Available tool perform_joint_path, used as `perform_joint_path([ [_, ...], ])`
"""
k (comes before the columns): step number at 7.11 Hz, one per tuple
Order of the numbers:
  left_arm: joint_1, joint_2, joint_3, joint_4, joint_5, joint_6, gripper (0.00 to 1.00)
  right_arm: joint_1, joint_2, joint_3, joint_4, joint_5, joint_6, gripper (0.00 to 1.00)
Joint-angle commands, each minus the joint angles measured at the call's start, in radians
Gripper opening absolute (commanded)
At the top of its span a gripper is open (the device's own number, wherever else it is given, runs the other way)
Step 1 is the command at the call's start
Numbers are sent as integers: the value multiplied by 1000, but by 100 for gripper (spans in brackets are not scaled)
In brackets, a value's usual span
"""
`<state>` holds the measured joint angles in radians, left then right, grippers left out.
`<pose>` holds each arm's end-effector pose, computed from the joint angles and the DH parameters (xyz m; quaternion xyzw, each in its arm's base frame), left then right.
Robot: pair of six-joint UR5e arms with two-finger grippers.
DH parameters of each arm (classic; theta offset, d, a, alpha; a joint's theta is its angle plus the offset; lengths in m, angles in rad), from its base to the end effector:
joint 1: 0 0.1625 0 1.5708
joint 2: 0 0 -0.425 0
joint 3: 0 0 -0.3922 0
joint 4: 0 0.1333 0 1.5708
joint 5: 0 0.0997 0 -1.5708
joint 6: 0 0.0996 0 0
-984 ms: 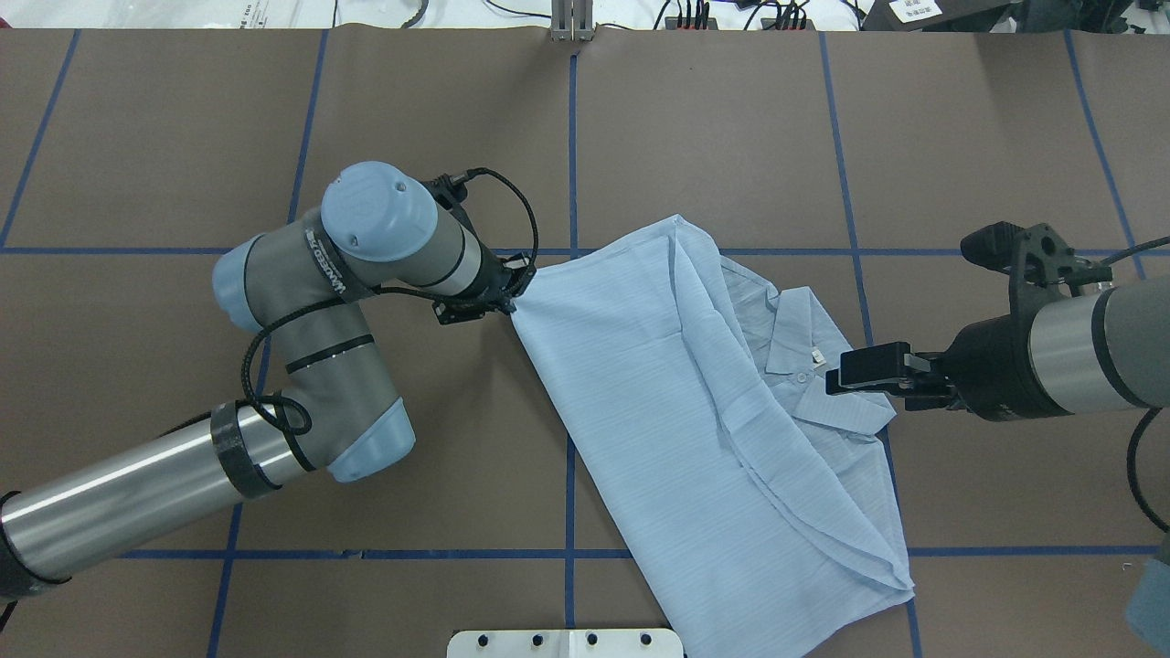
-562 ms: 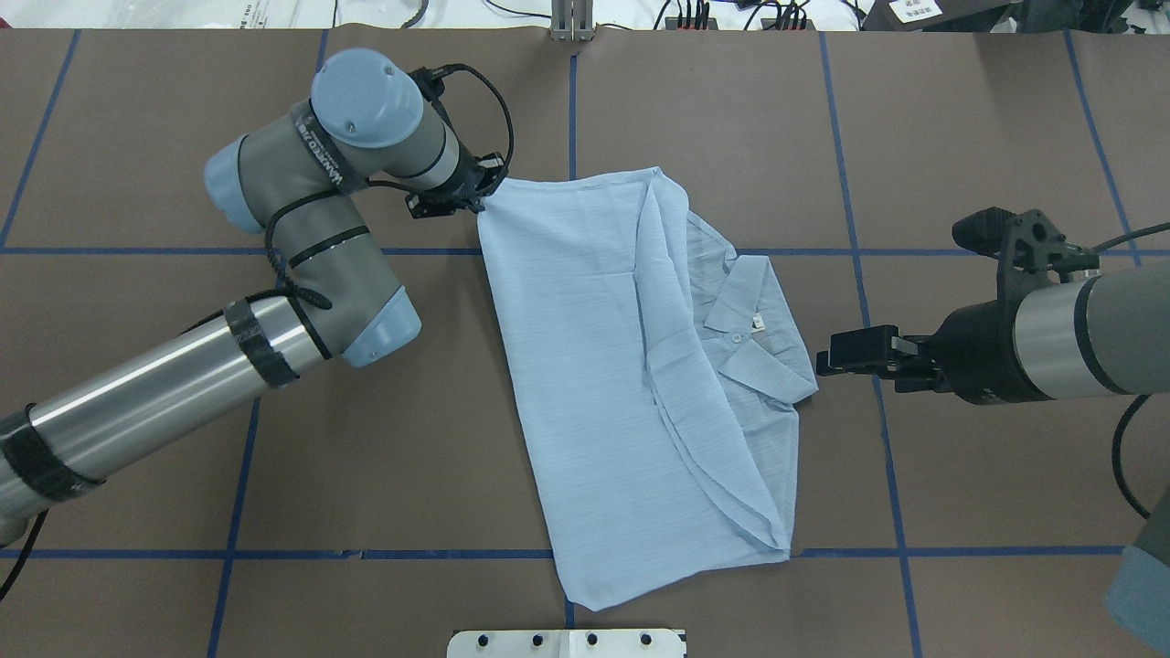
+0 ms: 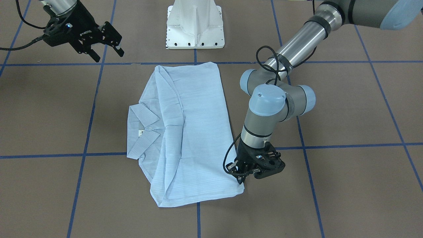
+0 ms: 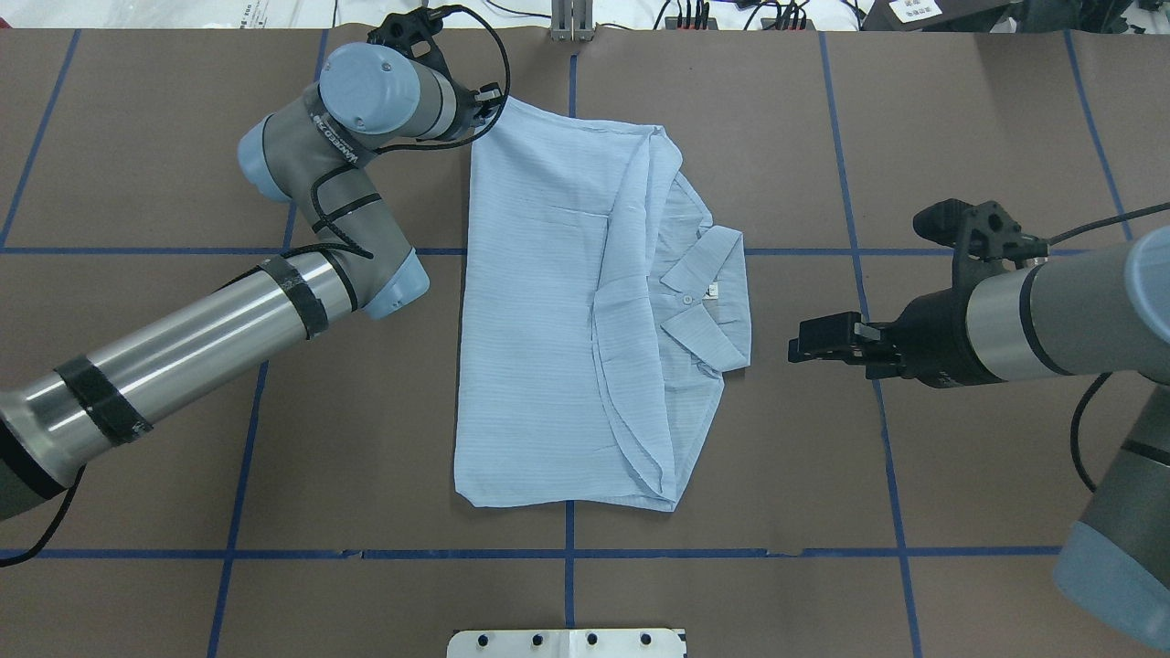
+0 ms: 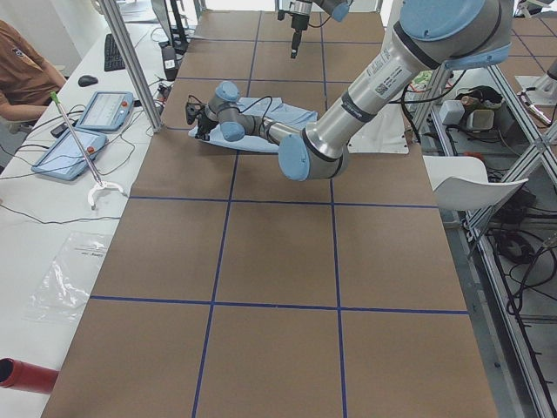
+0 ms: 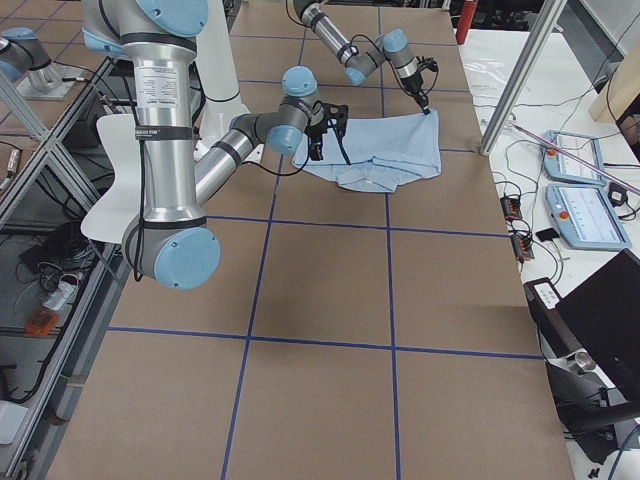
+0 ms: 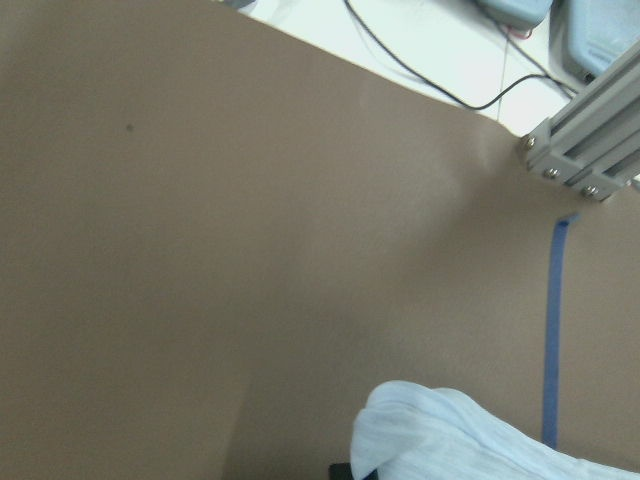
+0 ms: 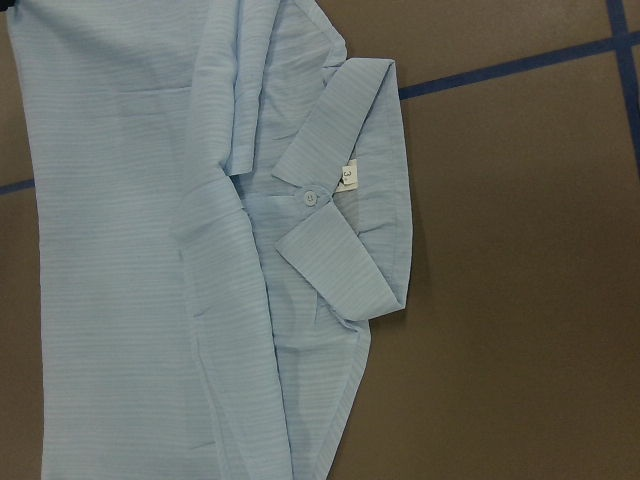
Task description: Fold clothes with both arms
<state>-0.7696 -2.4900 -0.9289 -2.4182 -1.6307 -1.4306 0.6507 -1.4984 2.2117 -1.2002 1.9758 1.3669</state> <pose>0.5203 -0.6814 0.2658 0.2114 0.4899 -0.2466 0.8090 -0.3050 -0.3504 0.2845 0.0526 -0.5312 0.0848 0.8413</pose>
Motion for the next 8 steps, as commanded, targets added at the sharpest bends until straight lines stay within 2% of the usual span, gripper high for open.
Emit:
perform_joint_path([
  [1,-3,-1,13,-36,17,18,100,-14,39,-41,-12,-14,0,100],
  [2,-19,3,-4,-36,5,21,100,-20,55,-58,-13,-17,0,100],
  [3,-28,57,-80,-9,-59,24,100,-46,97,-76,-65,-49,-6,100],
  [4,-42,131,-184,60,-175,35,100,-90,180,-98,-173,-116,-12,100],
  [5,-45,220,-323,176,-185,100,100,-139,261,-108,-300,-183,-20,100],
  [6,-46,306,-482,283,-187,187,100,-201,324,-139,-371,-263,-32,100],
  [7,-45,380,-619,347,-187,194,100,-257,389,-220,-380,-346,-48,100],
  [8,-37,437,-737,423,-207,196,100,-293,426,-293,-375,-389,-67,100],
])
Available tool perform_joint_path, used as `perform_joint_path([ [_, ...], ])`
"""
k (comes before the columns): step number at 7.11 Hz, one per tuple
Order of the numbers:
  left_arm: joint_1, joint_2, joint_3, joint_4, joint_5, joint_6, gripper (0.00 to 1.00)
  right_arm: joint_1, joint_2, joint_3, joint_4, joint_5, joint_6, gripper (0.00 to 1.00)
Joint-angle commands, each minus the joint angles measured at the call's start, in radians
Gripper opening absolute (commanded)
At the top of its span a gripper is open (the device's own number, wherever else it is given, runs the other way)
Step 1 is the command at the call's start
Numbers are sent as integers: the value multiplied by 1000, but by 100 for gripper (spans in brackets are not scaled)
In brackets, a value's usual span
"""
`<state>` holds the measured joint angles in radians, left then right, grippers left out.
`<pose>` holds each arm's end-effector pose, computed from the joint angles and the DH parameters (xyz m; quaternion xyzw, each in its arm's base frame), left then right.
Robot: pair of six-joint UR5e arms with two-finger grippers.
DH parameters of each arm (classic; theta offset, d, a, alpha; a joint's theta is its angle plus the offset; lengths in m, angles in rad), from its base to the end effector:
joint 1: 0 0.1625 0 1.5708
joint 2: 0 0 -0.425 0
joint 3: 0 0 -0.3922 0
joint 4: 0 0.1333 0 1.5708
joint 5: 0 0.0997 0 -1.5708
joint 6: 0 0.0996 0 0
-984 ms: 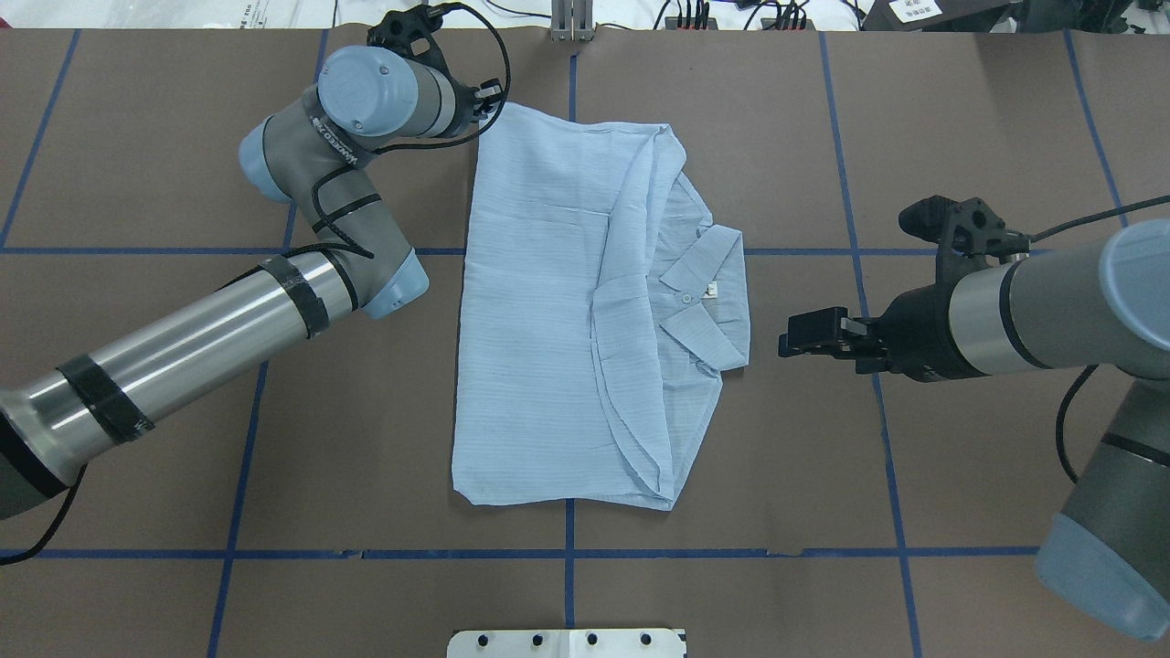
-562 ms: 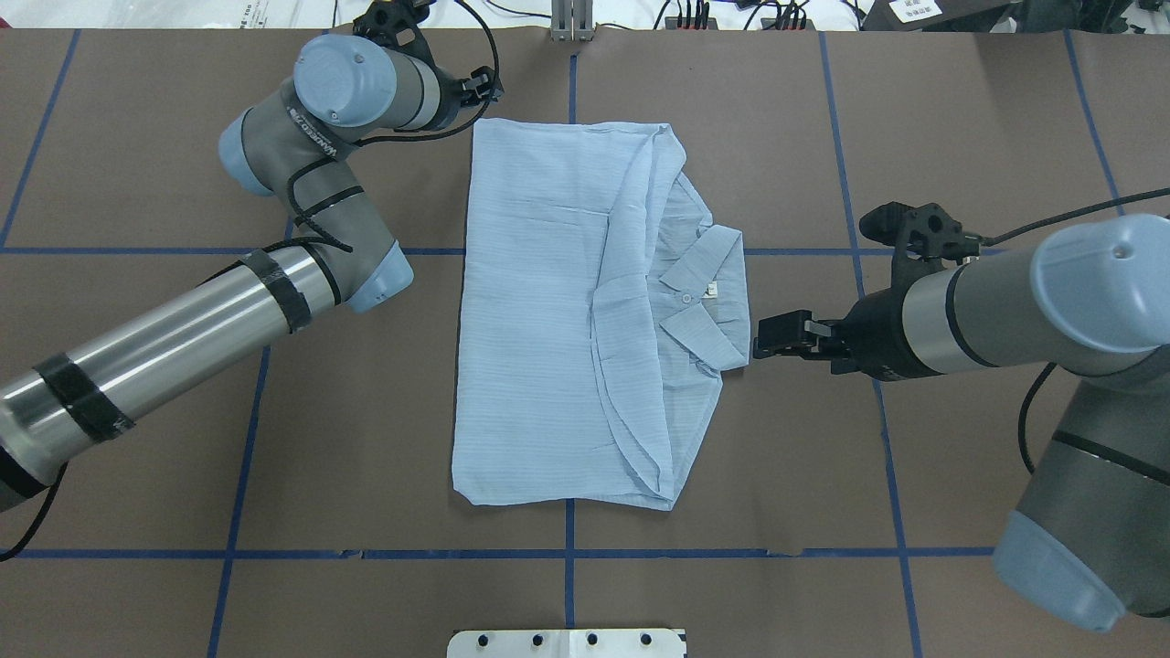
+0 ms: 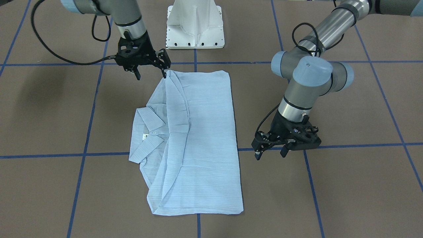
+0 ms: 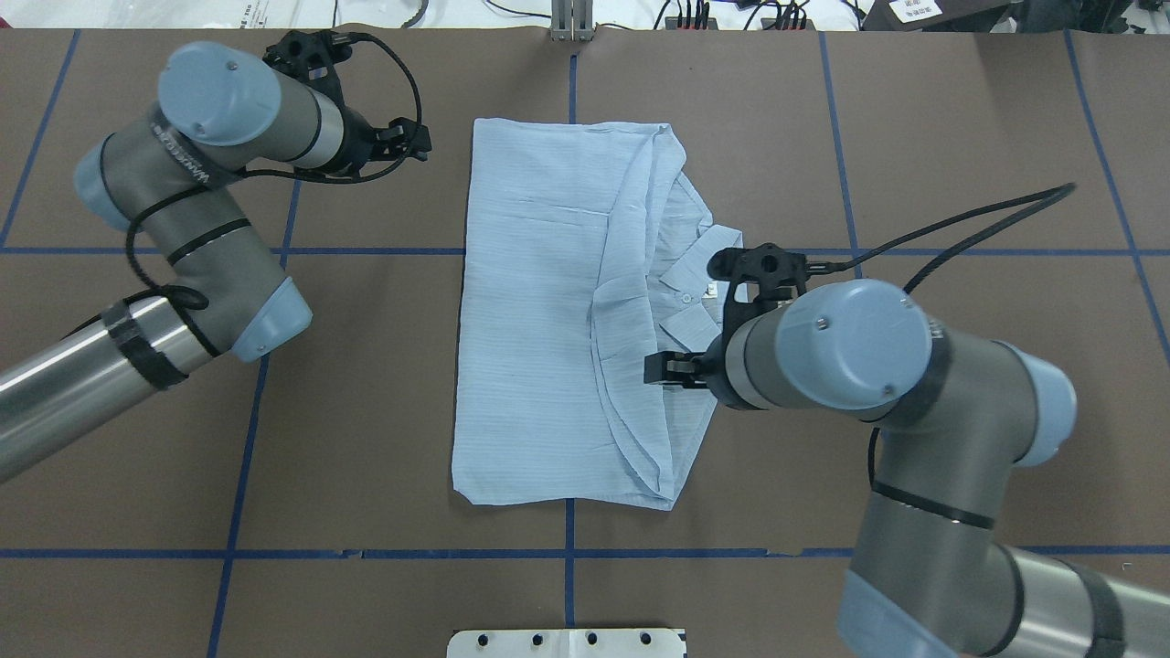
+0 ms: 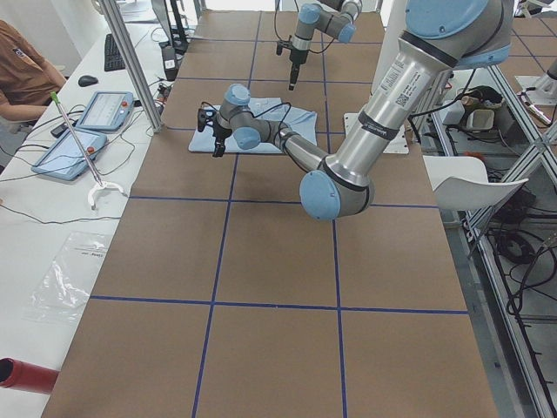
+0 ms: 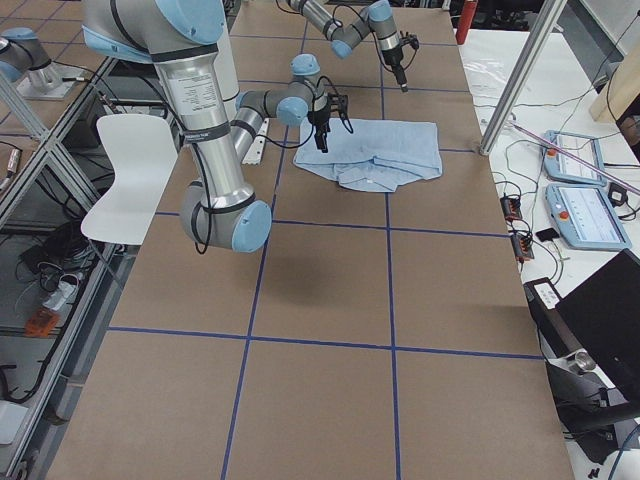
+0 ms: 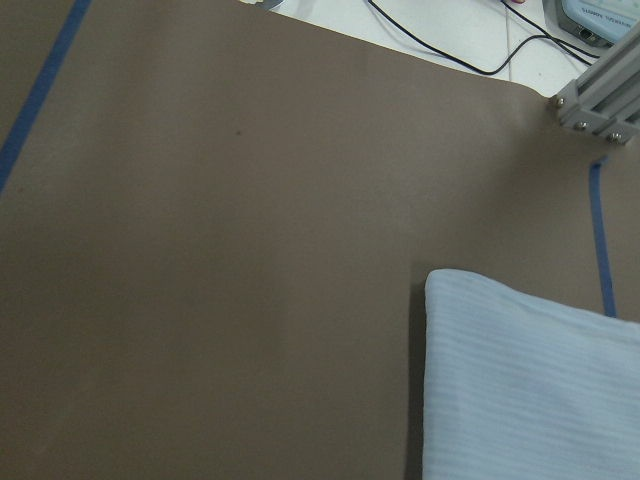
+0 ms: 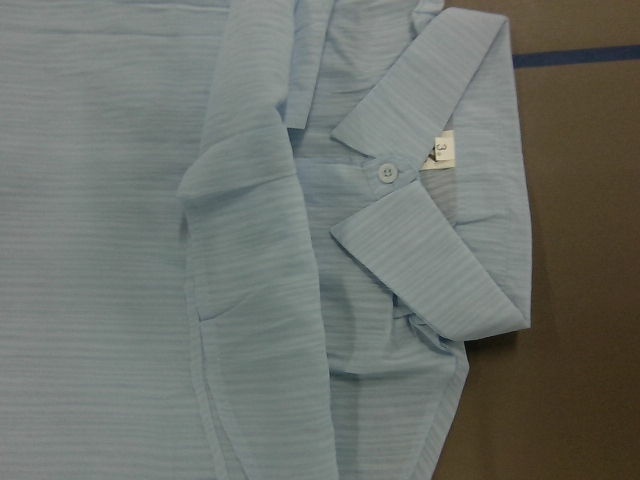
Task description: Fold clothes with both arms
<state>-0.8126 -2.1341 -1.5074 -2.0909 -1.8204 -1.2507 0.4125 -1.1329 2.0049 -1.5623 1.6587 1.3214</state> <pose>0.4062 -0.5870 0.2994 0.1682 0.4670 -0.1522 0.8546 -0.4745 -0.3436 0.2334 0.1008 -0.4156 0.0550 0.9023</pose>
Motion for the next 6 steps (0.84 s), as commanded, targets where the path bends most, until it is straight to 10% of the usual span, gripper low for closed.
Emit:
perform_joint_path([
  [1,12,101,-241,167,-51,16,100,-81,77,-128,-12,-85,-115,100],
  [6,47,106,-244,175,-65,5,100,-135,126,-239,7,-85,-218,100],
])
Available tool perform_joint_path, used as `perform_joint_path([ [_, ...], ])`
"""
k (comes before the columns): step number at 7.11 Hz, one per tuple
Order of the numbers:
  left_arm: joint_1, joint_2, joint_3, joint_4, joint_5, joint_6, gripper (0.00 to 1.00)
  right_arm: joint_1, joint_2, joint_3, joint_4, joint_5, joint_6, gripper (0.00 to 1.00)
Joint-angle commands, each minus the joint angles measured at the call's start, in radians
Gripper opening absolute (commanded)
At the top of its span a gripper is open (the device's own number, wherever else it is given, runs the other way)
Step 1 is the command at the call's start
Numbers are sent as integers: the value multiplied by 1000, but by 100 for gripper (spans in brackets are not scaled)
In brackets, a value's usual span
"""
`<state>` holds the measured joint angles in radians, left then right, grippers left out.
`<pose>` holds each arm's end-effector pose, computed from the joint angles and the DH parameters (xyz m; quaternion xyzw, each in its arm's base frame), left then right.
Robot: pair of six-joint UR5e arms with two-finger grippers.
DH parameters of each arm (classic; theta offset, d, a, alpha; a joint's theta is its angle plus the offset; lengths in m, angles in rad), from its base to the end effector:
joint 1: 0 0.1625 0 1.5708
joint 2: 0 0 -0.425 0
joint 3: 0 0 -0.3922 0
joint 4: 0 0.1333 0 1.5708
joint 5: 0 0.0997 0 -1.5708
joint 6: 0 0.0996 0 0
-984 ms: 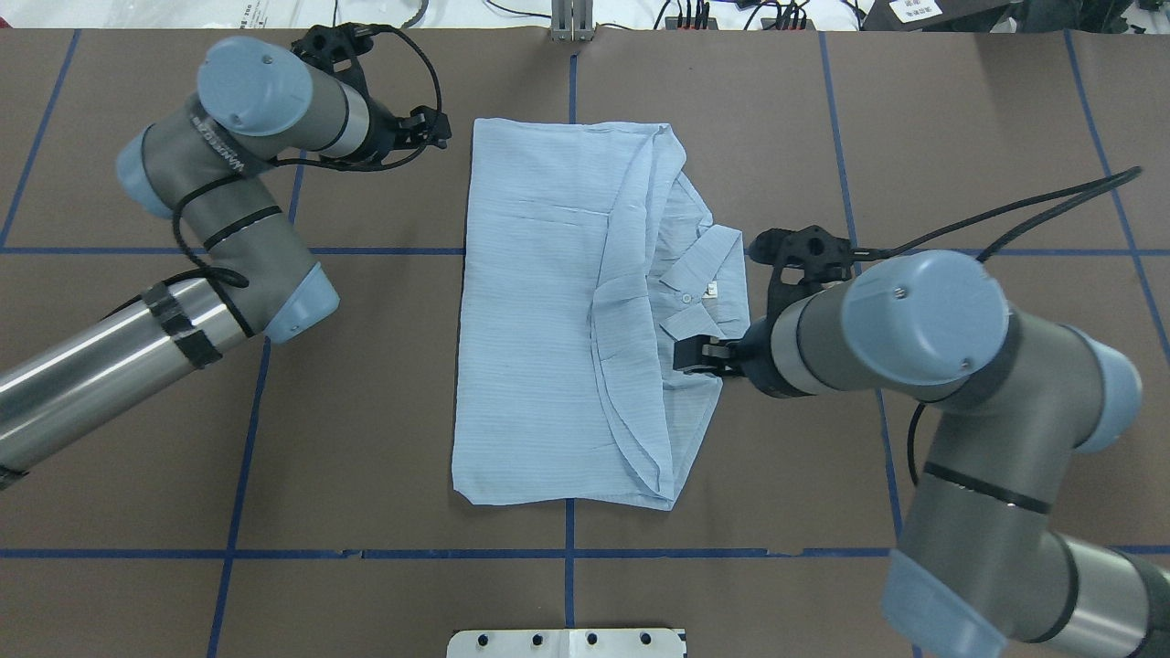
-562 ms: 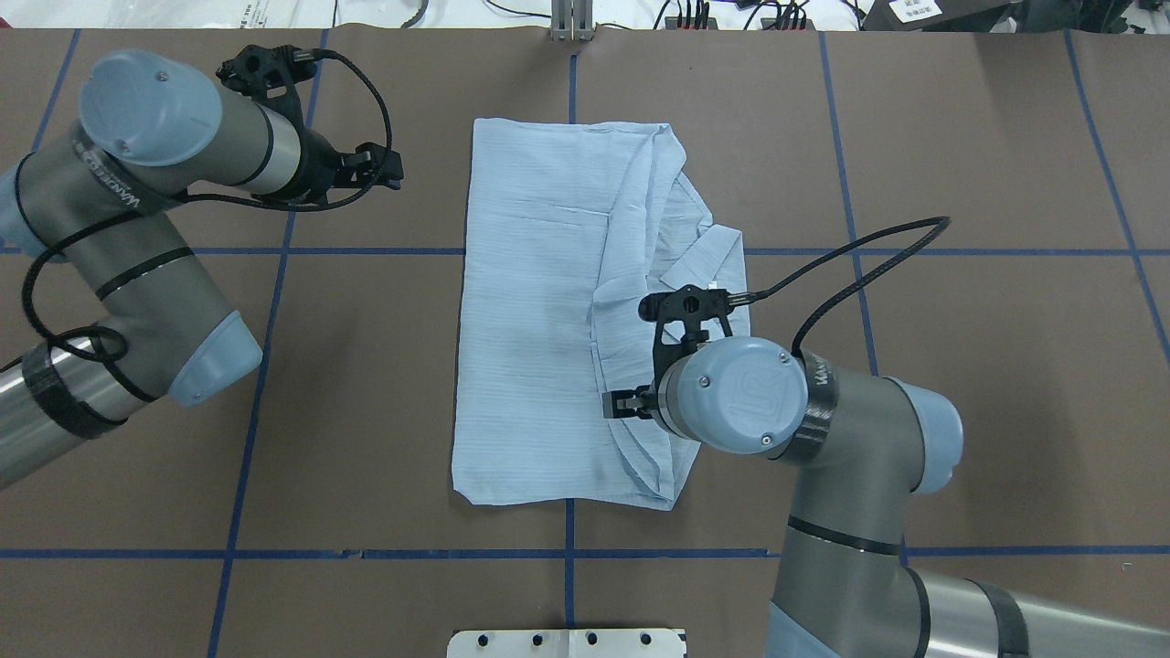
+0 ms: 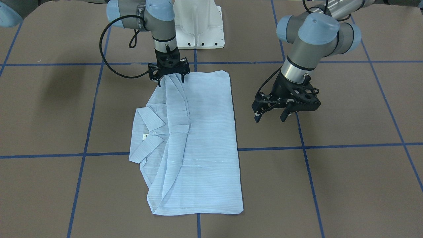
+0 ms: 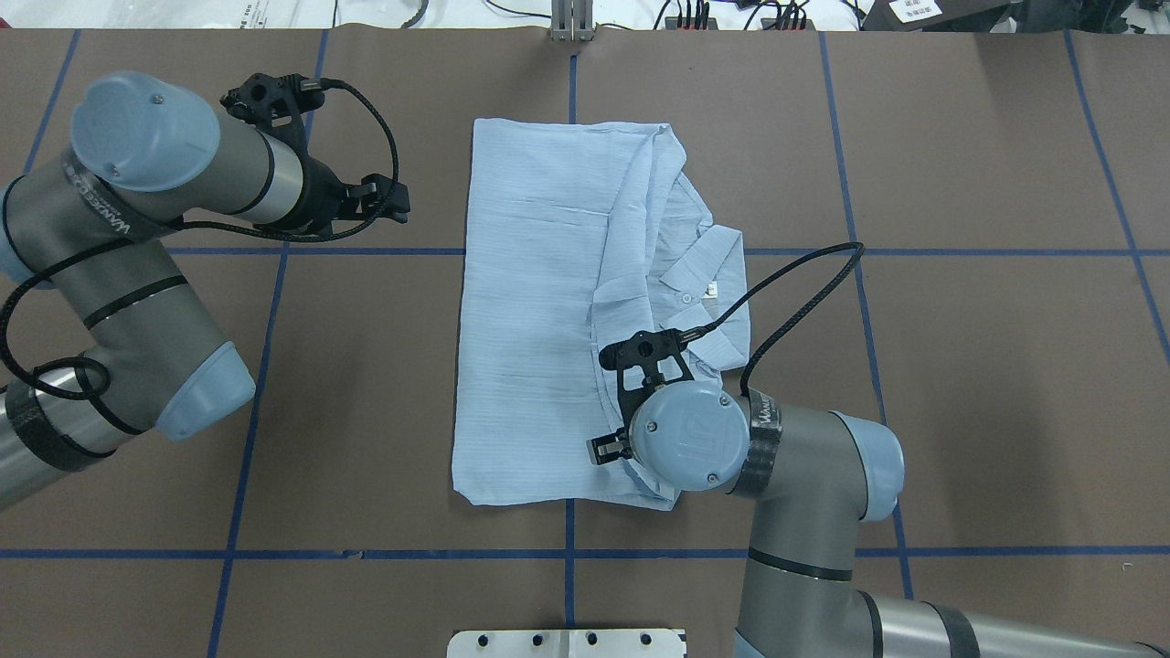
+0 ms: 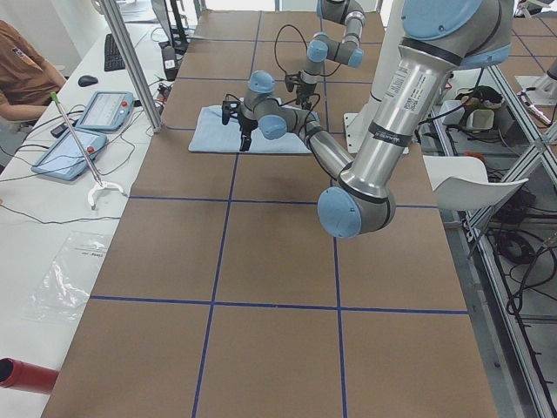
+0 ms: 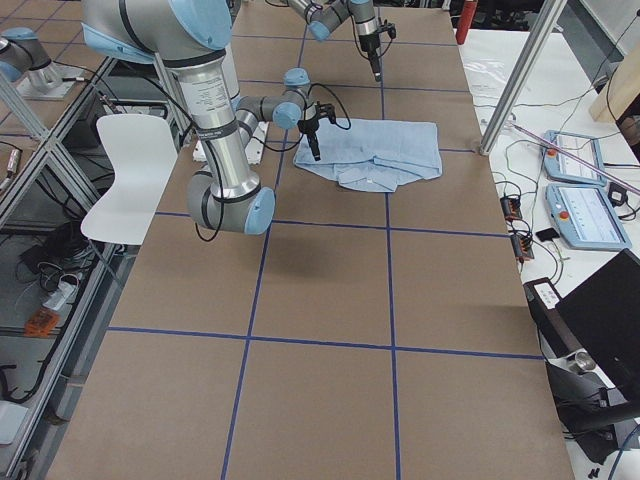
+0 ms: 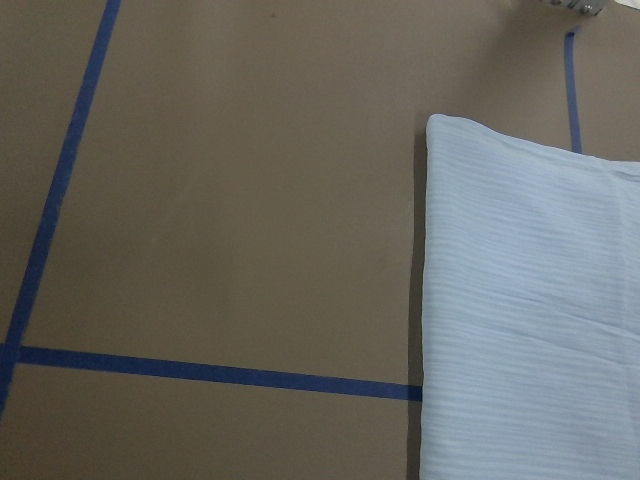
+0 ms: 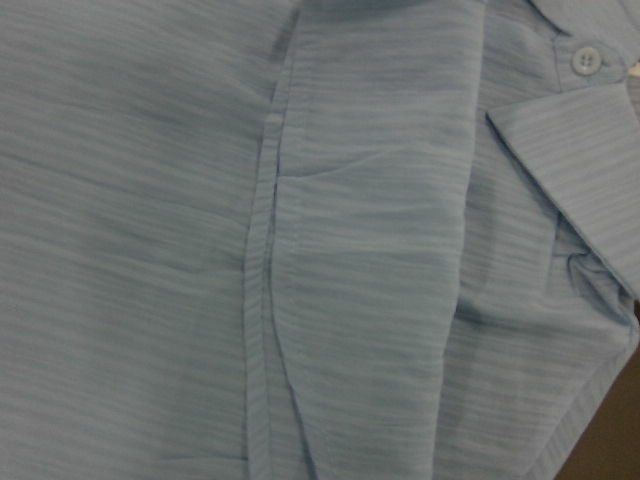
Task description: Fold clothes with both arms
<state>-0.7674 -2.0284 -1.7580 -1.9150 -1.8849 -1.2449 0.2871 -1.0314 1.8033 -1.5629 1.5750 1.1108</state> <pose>0.3859 -0.5148 0.2768 0.1261 0.4720 -0.1179 0.8645 -0.5764 -0.3087 0.2543 0.1369 -0.3546 -0.0807 0.9214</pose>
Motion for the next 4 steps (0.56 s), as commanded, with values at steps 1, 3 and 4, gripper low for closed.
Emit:
perform_joint_path([
  [1,2,0,9,-2,0,-1,100,-16,24,-45,7,-1,-9,100],
  [3,3,0,12,-10,0,-5,100,-17,19,-59,6,-3,-12,100],
  [4,23,-1,14,-12,0,-7,100,-17,10,-59,6,-6,-22,100],
])
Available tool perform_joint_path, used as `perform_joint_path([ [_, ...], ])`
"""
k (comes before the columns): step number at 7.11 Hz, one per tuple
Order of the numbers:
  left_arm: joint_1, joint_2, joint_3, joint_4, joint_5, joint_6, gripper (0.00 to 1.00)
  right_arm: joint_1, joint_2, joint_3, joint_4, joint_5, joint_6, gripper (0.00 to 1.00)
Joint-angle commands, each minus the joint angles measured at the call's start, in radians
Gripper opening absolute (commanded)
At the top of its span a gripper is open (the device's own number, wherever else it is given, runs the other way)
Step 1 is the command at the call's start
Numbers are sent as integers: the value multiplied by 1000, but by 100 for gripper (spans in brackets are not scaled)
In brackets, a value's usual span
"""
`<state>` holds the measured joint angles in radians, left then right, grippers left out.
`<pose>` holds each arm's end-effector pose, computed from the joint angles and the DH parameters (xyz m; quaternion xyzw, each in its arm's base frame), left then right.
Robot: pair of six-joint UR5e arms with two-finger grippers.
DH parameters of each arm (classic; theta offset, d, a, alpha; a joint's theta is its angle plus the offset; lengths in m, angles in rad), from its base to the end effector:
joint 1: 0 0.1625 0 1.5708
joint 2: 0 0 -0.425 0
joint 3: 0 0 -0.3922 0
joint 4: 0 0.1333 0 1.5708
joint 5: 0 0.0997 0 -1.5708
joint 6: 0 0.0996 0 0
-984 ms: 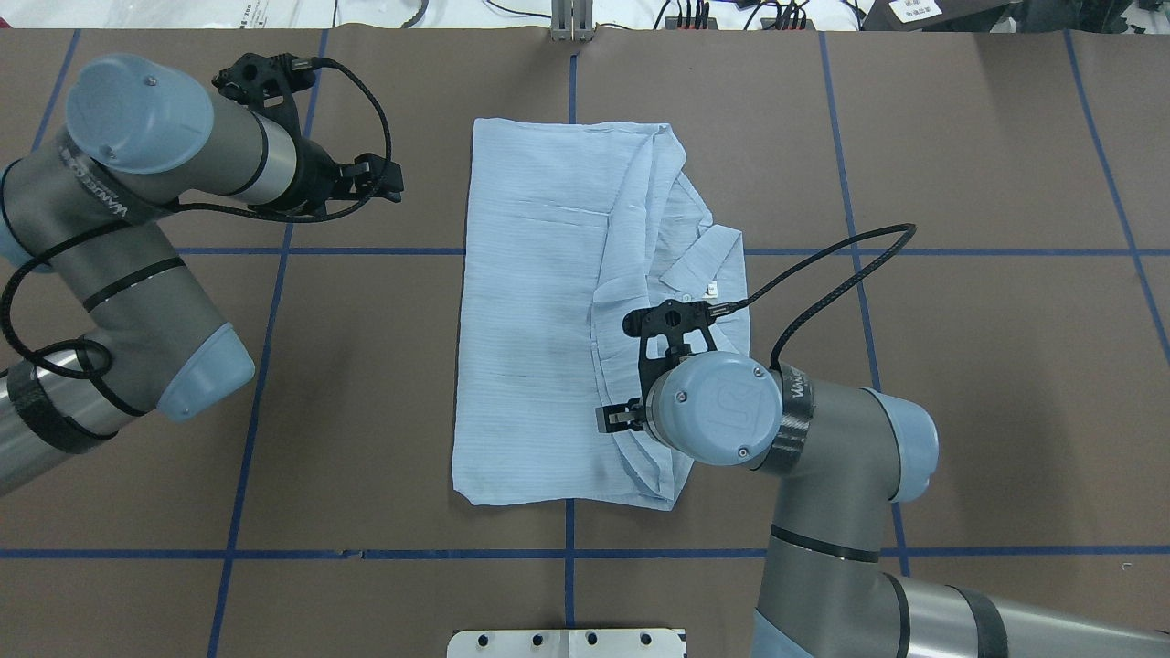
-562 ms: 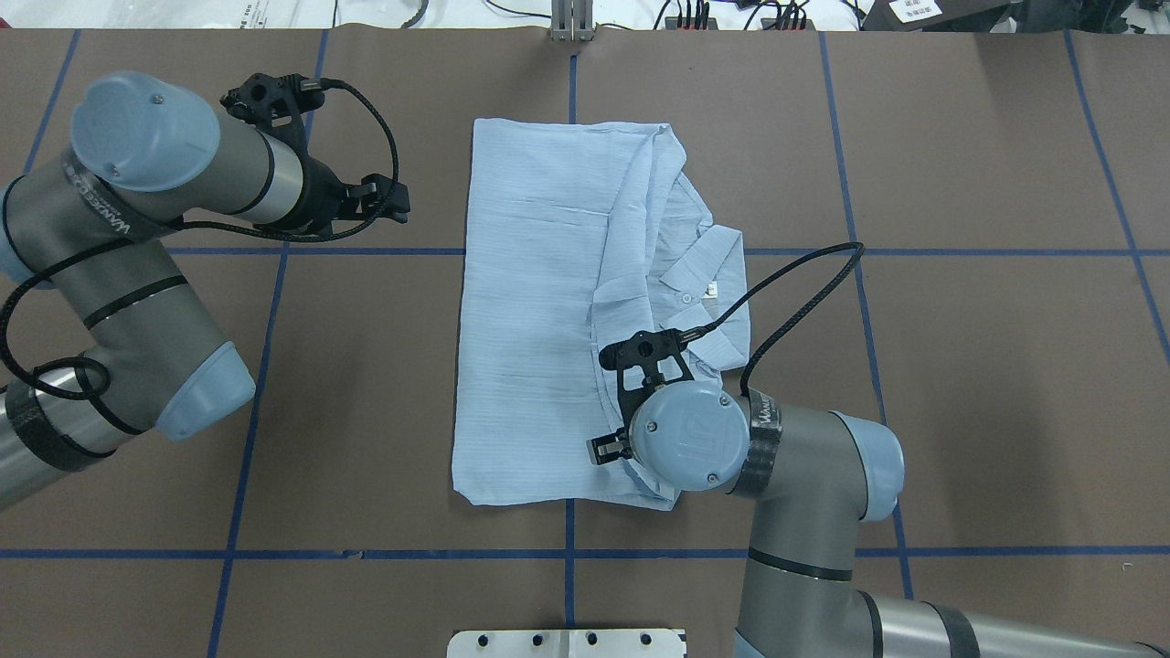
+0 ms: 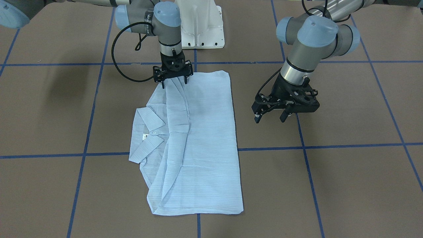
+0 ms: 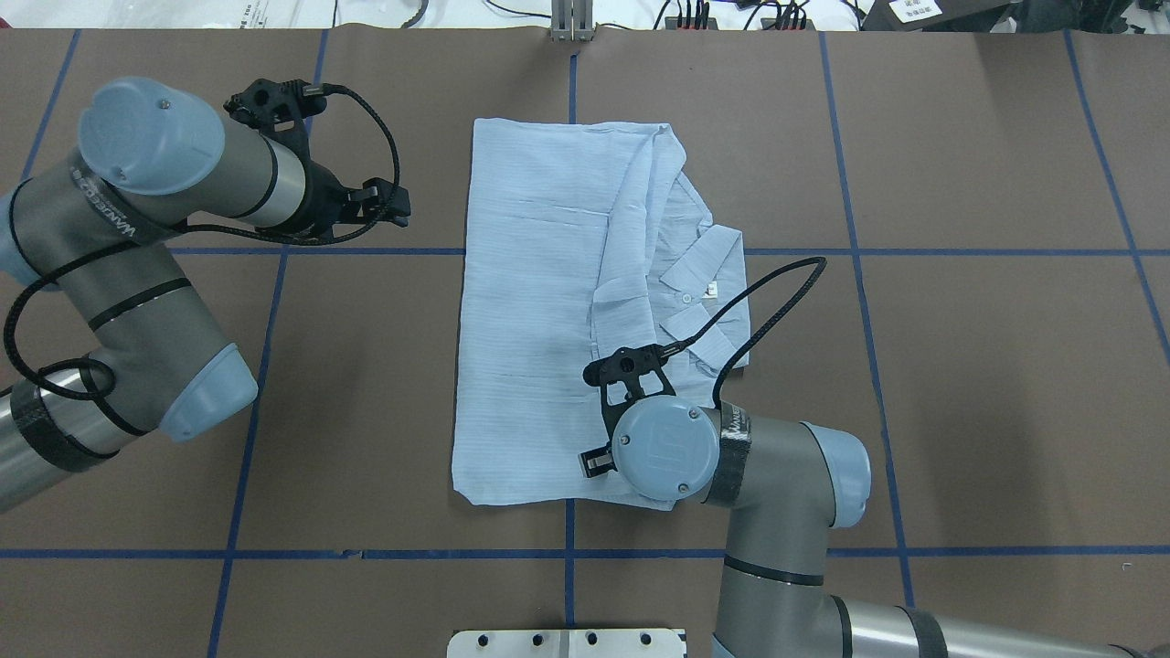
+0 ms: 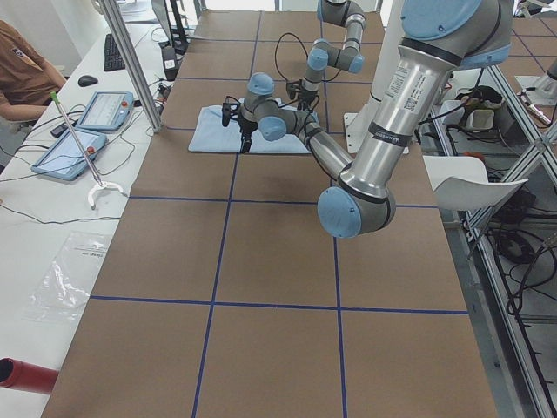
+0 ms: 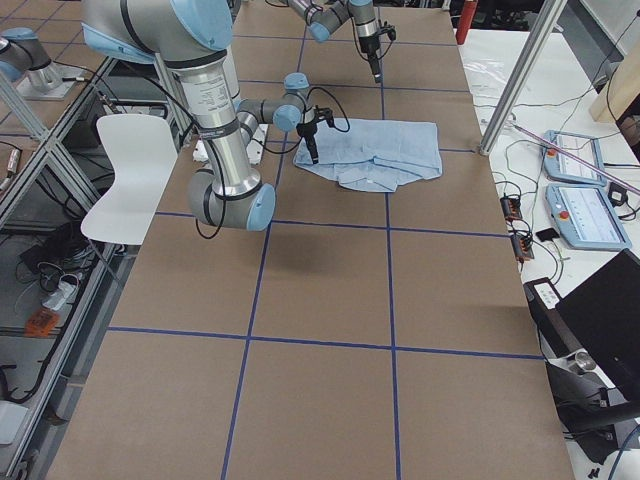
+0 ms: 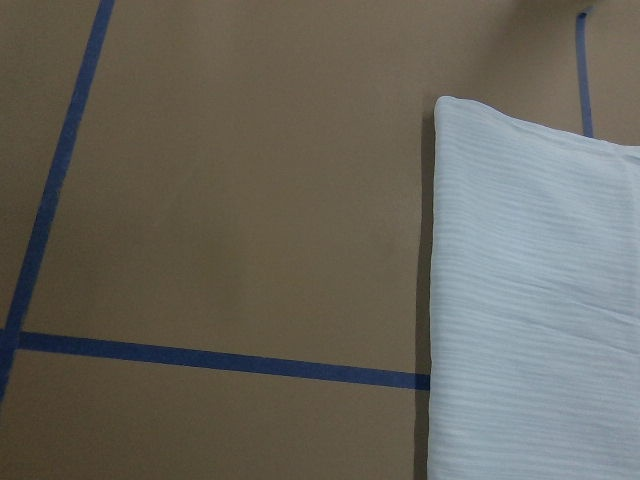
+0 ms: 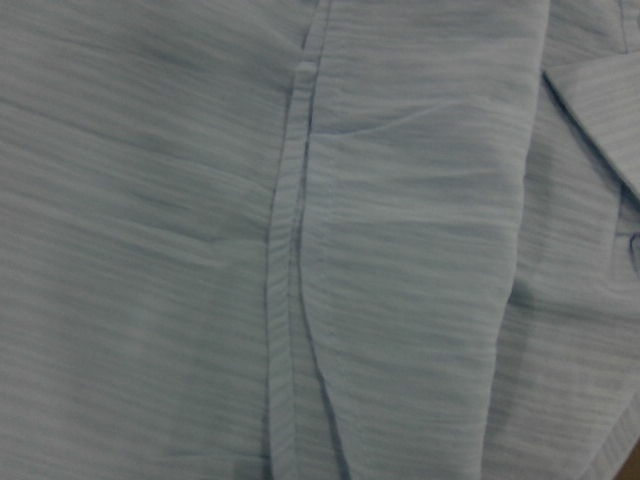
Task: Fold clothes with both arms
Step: 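Raise the right gripper and draw it back from the shirt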
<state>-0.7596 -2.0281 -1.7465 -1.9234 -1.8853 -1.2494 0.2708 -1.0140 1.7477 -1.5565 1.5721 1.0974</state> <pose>0.3920 -0.5136 0.2810 0.1221 0.4716 -0.1168 0.8654 -0.5972 -0.3040 0.2659 0.1323 -0.3406 -0.0944 0.9261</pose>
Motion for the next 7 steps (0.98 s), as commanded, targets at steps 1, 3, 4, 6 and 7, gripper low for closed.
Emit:
perform_joint_path([
  [1,22,-1,2,-5,2,-24,100,2,-9,-4,-2,0,-13,100],
  [3,52,-9,7,-5,5,-53,100,31,-31,3,-2,5,-31,100],
  [4,65,-12,10,-5,6,-59,100,54,-59,22,3,17,-54,100],
  [6,83,-17,12,-6,9,-82,100,71,-183,140,4,20,-62,100],
  [7,98,-27,12,-12,9,-100,100,71,-249,174,6,17,-59,100],
])
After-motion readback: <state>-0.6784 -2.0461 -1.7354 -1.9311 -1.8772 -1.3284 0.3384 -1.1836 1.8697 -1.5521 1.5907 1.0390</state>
